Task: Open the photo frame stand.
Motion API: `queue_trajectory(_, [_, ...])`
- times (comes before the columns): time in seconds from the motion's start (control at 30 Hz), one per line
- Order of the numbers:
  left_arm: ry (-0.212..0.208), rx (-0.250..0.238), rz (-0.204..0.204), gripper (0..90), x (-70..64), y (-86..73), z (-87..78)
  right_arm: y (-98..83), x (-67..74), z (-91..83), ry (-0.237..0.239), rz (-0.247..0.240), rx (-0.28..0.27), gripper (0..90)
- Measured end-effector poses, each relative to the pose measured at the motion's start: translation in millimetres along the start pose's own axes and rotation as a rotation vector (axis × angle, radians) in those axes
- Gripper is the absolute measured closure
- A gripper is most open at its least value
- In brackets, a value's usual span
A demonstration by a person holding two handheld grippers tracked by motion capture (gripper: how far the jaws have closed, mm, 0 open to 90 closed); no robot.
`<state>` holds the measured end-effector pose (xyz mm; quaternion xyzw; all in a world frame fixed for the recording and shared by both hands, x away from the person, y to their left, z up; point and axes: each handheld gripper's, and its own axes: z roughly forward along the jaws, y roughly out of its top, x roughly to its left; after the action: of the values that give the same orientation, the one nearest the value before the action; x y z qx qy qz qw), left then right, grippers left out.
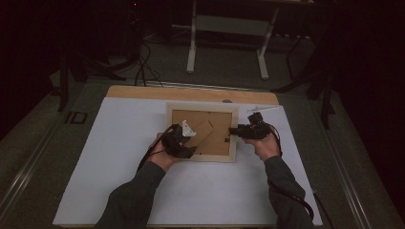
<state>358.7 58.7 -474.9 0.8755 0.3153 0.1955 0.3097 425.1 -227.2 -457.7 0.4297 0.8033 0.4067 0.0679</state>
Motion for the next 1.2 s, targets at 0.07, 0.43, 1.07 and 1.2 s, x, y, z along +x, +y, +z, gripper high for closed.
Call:
queue_trajectory(0.07, [0.010, -0.007, 0.005, 44.4, 1.4, 0.6, 0.9, 0.8, 1.0, -1.6, -0.006, -0.003, -0.016, 58.6])
queue_trajectory(0.43, [0.080, -0.014, 0.007, 44.3, 4.6, 5.8, 6.6, 4.9, 7.1, -6.6, -0.043, -0.041, -0.094, 59.8])
queue_trajectory(1.07, [-0.041, -0.030, 0.001, 56.1, 8.1, 5.0, -6.8, -1.7, 9.0, -13.4, -0.040, -0.093, -0.123, 61.0])
queue_trajectory(1.2, [-0.018, -0.027, 0.004, 57.3, 6.6, 5.5, -5.6, -4.1, 10.6, -15.7, -0.042, -0.098, -0.134, 61.5])
